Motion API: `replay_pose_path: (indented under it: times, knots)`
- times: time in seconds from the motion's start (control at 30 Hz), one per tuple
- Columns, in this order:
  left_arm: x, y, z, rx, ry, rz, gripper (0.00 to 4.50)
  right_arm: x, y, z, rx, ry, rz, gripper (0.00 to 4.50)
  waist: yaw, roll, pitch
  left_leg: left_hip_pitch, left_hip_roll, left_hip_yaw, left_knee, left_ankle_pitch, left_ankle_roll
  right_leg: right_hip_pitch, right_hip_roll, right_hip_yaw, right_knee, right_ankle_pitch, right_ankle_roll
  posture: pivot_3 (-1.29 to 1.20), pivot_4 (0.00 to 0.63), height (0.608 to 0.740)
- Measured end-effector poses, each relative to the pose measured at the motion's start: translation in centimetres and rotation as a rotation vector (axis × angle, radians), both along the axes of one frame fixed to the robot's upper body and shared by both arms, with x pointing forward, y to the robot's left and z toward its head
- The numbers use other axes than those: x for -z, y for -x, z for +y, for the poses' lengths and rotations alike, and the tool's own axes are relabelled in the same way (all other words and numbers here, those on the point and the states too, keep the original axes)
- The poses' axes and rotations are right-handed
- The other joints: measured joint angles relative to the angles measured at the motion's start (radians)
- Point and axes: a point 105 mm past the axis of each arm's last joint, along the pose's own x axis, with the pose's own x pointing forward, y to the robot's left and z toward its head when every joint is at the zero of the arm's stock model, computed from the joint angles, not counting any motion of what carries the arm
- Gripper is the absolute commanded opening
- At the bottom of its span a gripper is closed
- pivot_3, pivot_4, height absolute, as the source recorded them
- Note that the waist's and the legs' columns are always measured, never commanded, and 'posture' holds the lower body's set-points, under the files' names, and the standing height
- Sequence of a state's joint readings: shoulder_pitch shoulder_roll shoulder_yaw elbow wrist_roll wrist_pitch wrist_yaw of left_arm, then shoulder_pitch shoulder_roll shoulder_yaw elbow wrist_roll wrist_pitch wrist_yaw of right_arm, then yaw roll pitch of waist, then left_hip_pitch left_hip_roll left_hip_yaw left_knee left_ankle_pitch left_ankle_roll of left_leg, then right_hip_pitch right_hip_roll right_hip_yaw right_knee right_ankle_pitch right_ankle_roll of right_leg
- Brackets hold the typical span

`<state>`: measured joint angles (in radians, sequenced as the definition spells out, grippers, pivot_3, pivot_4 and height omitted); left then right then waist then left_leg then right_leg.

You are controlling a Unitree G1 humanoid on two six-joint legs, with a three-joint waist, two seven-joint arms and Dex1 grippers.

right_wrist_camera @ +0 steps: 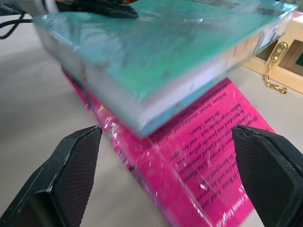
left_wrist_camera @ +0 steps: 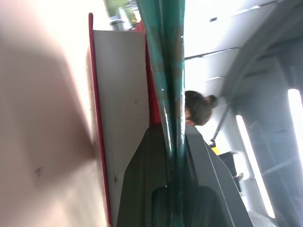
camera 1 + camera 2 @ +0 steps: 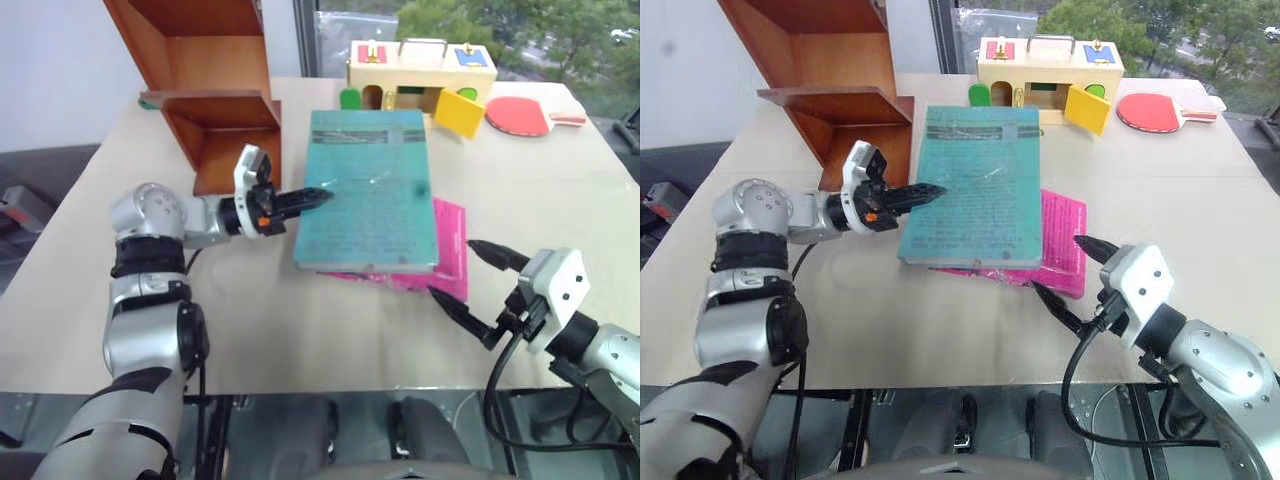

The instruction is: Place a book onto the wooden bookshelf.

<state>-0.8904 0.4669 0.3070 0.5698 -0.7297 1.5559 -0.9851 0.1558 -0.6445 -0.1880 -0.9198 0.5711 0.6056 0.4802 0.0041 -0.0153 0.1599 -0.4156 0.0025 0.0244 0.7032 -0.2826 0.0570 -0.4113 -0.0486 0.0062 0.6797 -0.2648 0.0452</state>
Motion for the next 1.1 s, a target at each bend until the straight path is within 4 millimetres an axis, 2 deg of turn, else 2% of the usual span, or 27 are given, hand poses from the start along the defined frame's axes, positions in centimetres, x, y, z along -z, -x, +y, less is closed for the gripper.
replay_pose_path:
  times: [0.13, 0.3, 0.43, 0.47, 0.57, 0.6, 0.8, 1.1]
  knots:
    - [3.2, 0.7, -1.8, 0.012, -0.042, 0.089, 0.02, 0.1, -0.3, 0.1, -0.016, 0.003, -0.003, 4.50, 0.011, -0.001, 0.000, -0.001, 0.000, 0.000, 0.000, 0.000, 0.000, 0.000, 0.000, -0.001, 0.000, 0.000, 0.000, 0.00, 0.150, 0.740]
    - [4.2, 0.7, -3.7, -0.014, -0.038, 0.083, 0.02, 0.2, -0.4, 0.1, -0.019, 0.007, -0.004, 4.50, 0.010, -0.001, 0.000, 0.000, 0.000, 0.000, 0.000, 0.000, 0.000, 0.000, -0.002, 0.000, 0.000, 0.000, 0.000, 0.00, 0.150, 0.740]
    - [5.3, 0.6, -4.1, -0.055, -0.033, 0.085, 0.02, 0.3, -0.4, 0.0, -0.014, 0.007, 0.002, 4.50, 0.010, -0.001, 0.000, 0.000, 0.000, 0.000, 0.000, 0.000, 0.000, 0.000, -0.003, 0.000, 0.000, 0.000, 0.000, 0.00, 0.150, 0.740]
    - [5.4, 0.5, -4.0, -0.065, -0.034, 0.079, 0.84, 0.4, -0.3, -0.1, -0.010, 0.007, 0.007, 4.50, 0.009, -0.001, 0.000, 0.000, 0.000, 0.000, 0.000, 0.000, 0.000, 0.000, -0.003, 0.000, 0.000, 0.000, 0.000, 0.00, 0.150, 0.740]
    - [5.7, 0.2, -3.0, -0.102, -0.082, 0.077, 1.95, 0.7, -0.2, -0.2, -0.003, 0.007, 0.017, 4.50, 0.007, -0.001, 0.000, 0.001, 0.000, 0.000, 0.000, 0.000, -0.001, 0.000, -0.003, 0.001, 0.001, 0.000, 0.000, 0.00, 0.150, 0.740]
    - [5.8, 0.0, -2.4, -0.119, -0.100, 0.082, 2.51, 0.7, -0.2, -0.2, -0.001, 0.007, 0.019, 4.50, 0.007, -0.001, 0.000, 0.001, 0.000, 0.000, 0.000, 0.000, -0.001, 0.000, -0.002, 0.000, 0.001, 0.000, 0.000, 0.00, 0.150, 0.740]
    - [5.8, -0.2, -0.9, -0.135, -0.104, 0.097, 2.51, 0.6, -0.1, -0.1, 0.001, 0.008, 0.013, 4.50, 0.010, -0.001, 0.000, 0.001, -0.001, 0.000, 0.000, 0.000, -0.001, 0.001, 0.000, 0.000, 0.000, 0.000, 0.000, 0.00, 0.150, 0.740]
    - [5.5, -0.8, -2.0, -0.062, -0.074, 0.086, 2.51, 0.5, -0.1, -0.2, 0.018, 0.008, 0.009, 4.50, 0.010, -0.001, 0.000, 0.001, -0.001, 0.000, 0.000, 0.000, -0.001, 0.000, 0.001, -0.002, 0.000, 0.000, 0.000, 0.00, 0.150, 0.740]
